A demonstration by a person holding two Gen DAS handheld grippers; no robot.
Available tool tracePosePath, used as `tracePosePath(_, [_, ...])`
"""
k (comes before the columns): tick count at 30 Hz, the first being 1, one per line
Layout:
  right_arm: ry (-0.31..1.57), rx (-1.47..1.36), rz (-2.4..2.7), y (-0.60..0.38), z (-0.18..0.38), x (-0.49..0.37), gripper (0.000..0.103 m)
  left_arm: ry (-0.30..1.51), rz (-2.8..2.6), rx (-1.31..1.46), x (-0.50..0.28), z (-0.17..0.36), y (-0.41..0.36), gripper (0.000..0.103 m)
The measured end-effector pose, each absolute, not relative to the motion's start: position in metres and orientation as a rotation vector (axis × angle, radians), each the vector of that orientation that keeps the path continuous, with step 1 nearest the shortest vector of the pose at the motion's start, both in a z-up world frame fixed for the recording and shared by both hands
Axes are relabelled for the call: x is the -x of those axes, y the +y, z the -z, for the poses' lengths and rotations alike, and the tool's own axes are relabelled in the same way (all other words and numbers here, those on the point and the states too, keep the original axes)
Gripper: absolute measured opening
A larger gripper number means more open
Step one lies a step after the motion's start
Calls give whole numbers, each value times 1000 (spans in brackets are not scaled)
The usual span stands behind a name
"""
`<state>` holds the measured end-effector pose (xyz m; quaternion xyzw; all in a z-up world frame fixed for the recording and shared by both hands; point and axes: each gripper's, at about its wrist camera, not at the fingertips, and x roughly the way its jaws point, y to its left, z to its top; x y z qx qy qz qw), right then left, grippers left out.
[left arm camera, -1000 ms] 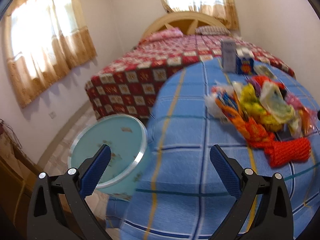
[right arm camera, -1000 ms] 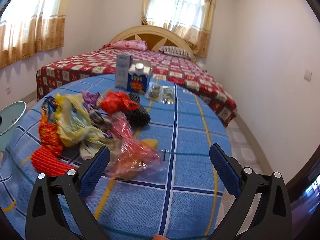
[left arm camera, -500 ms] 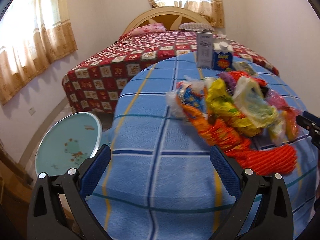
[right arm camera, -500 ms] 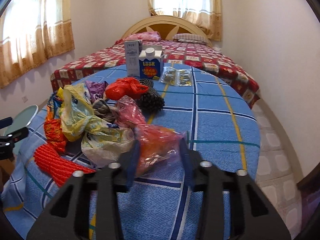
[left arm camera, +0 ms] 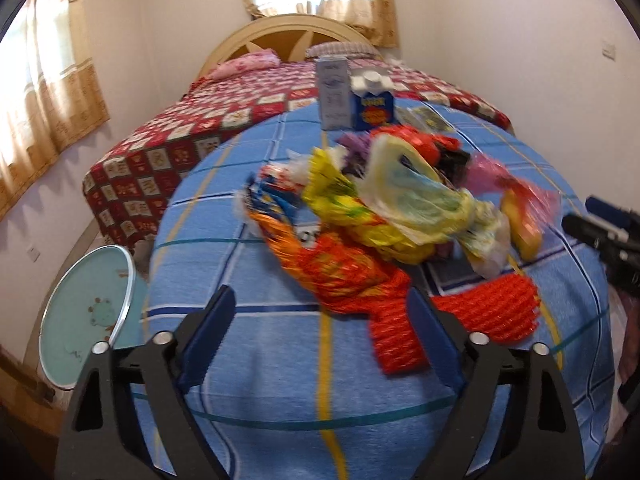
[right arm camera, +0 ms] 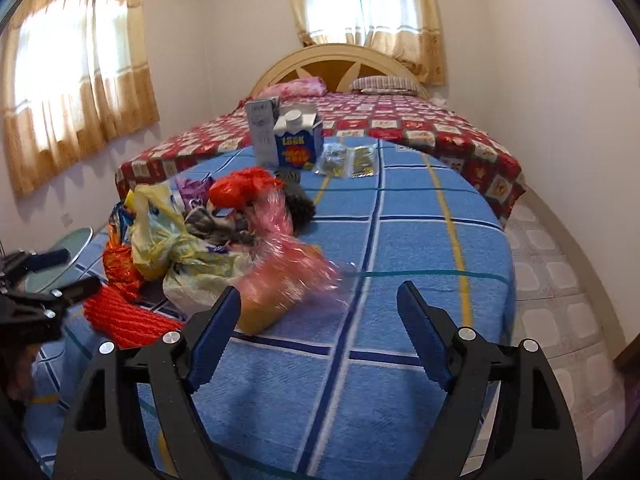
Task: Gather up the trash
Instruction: 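Grasp the red mesh net with the left gripper while the right gripper grasps the pink plastic bag, then carry the red mesh net with the left gripper while the right gripper carries the pink bag over the bin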
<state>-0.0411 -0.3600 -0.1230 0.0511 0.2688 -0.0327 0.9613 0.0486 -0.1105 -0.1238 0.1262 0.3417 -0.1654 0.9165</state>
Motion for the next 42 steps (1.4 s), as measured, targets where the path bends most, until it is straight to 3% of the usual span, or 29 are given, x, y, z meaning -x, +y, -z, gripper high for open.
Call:
tracePosePath(3, [547,-131,91,-373,127,47,79,733,381,-261,-47,132,-116,70])
tracePosePath(7, [573,-170,109,-383,139,47,79,767,449,-257,-46,143,-121,67])
tracePosePath(8, [580,-176,108,-383,141,46,79,767,471,-252,-45,143,-122,53])
tracePosePath(9, [585,-176,106,-382,143,45,79,774,525,-243,-44,142,-123,33])
tracePosePath(12, [581,-166,103,-379,142,44,79,747,580,-280,-33,140,-132,3])
tracePosePath(30, [598,-272,7,-356,124,-4,76,538,454,-99,-46,45,-53,2])
tracePosePath(32, [639,-283,-19,-354,128,-10,55,540,424,-99,-52,47,-45,2])
tracePosePath(36, [637,-255,-32,-354,128,-7,35,566,381,-98,-61,56,-30,1])
tracePosePath(37, [634,-246,-27,-354,126,-6,19,570,374,-96,-63,58,-26,2])
tracePosePath(42, [627,-213,-30,-352,121,-6,8,555,341,-80,-67,55,-11,2])
